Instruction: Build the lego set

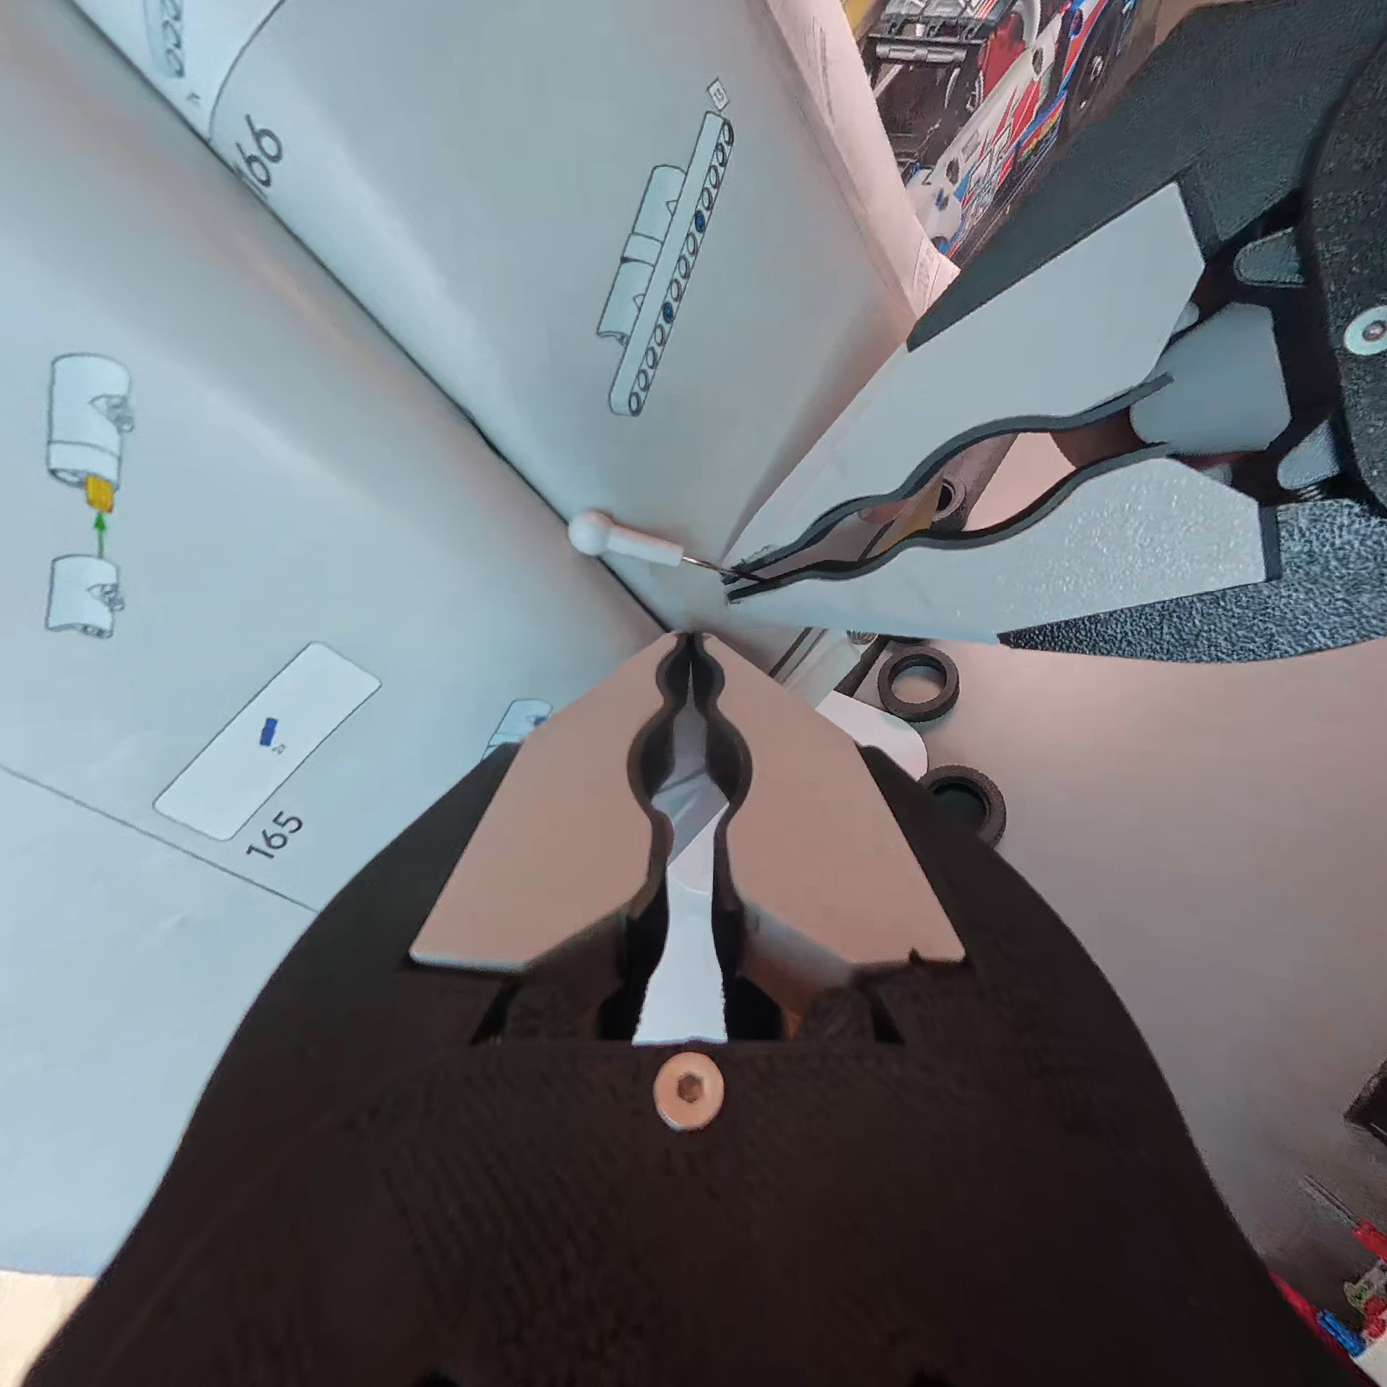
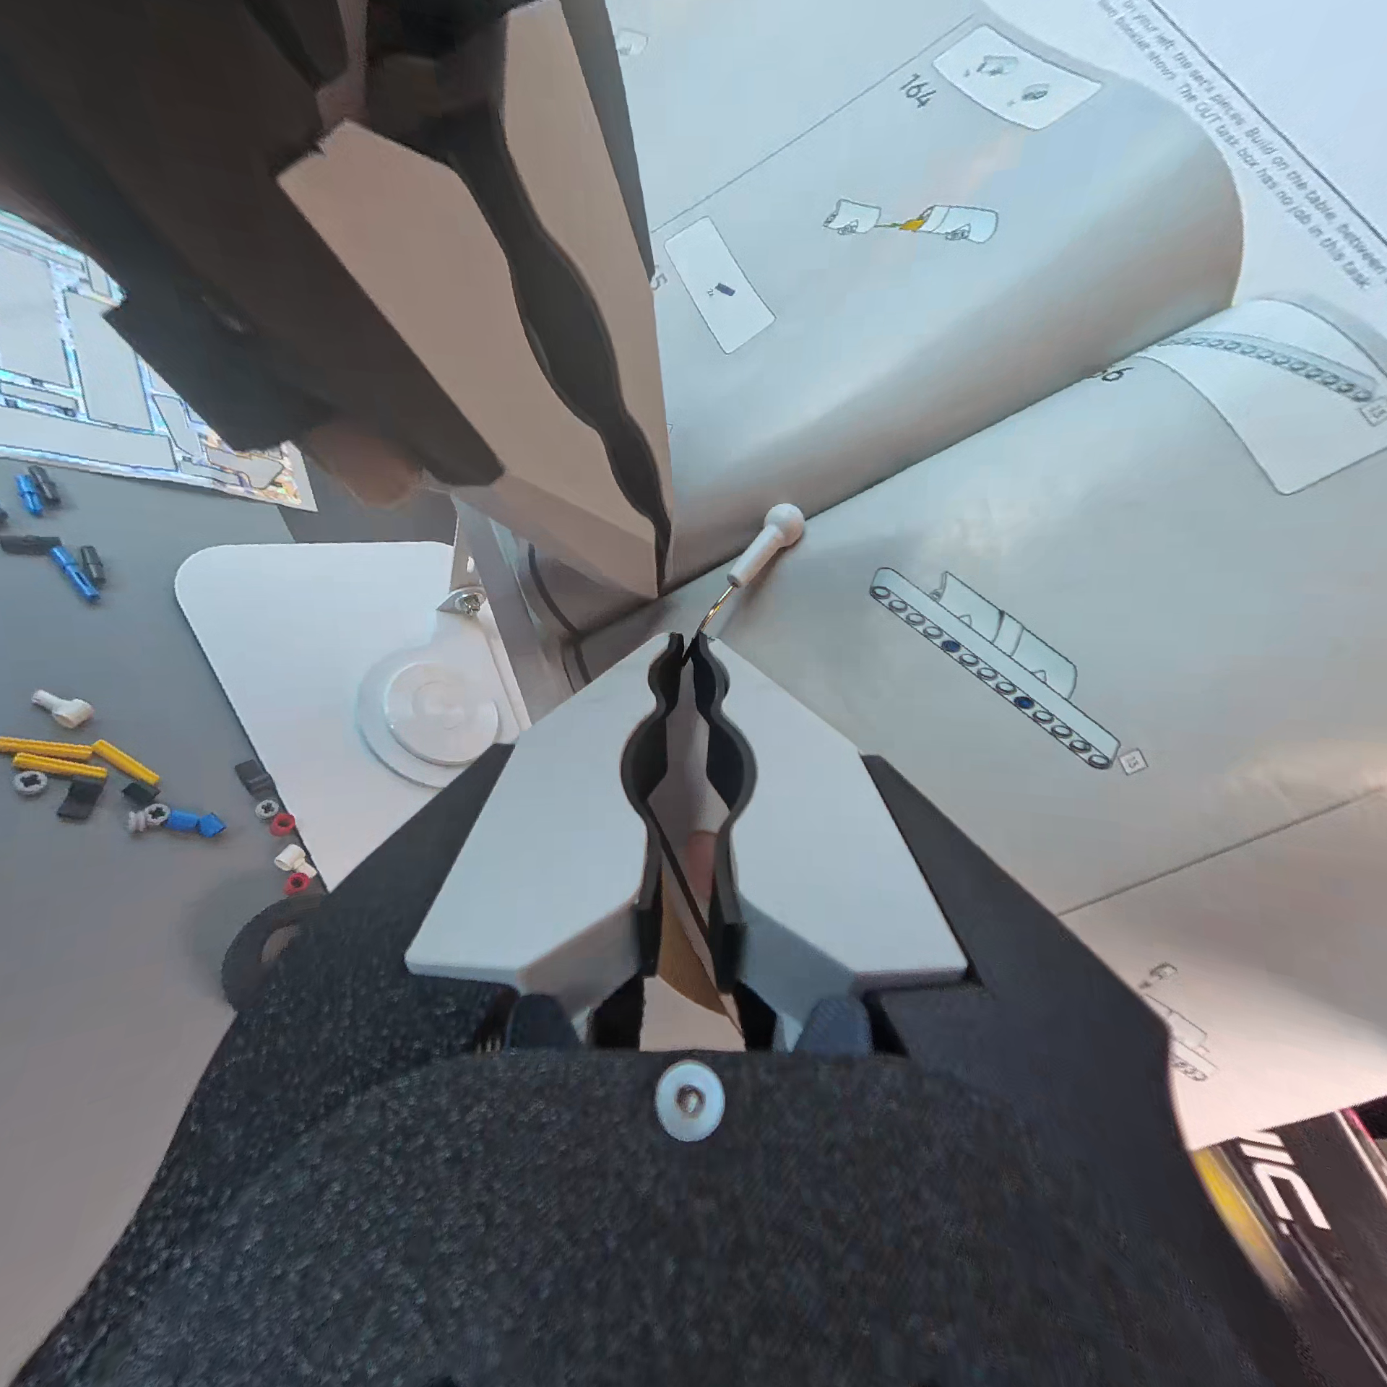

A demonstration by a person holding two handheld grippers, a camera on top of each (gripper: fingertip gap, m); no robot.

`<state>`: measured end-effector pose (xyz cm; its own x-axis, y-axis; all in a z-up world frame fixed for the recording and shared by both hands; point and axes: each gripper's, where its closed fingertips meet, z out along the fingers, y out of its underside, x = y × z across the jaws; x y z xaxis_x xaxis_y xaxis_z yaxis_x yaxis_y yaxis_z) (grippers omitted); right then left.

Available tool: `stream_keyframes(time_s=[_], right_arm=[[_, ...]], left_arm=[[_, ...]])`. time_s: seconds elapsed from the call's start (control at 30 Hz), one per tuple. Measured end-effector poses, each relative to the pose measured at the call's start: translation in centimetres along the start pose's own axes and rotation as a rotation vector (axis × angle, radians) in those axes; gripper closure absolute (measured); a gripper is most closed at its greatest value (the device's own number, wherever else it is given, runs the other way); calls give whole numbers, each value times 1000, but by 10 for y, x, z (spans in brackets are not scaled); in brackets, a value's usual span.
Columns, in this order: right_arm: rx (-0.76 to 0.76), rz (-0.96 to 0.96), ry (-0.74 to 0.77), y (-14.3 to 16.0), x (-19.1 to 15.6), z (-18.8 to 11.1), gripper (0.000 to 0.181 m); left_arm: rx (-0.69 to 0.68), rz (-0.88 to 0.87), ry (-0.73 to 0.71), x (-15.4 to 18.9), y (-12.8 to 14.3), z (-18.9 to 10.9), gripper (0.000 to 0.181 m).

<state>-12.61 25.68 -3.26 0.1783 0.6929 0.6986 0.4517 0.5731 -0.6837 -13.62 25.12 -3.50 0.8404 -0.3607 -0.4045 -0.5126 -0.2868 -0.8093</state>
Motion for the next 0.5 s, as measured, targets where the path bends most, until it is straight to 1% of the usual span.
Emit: stream_keyframes(time_s=[0.03, 0.13, 0.27, 0.37, 0.43, 0.5], right_arm=[[-13, -20, 7, 0, 0, 0, 180], [-61, -18, 59, 3, 5, 1, 180], [-54, 15, 109, 4, 6, 0, 179], [-49, 87, 120, 5, 7, -1, 176], [-67, 147, 140, 8, 9, -6, 167], [-49, 271, 153, 8, 12, -16, 160]], left_arm=[[21, -12, -8, -3, 1, -5, 181], [38, -52, -77, -23, 13, -20, 181], [70, -147, -178, -62, 35, -43, 181], [95, -265, -258, -95, 56, -62, 181], [98, -334, -302, -115, 74, -74, 177], [99, -384, -330, -128, 90, -84, 174]])
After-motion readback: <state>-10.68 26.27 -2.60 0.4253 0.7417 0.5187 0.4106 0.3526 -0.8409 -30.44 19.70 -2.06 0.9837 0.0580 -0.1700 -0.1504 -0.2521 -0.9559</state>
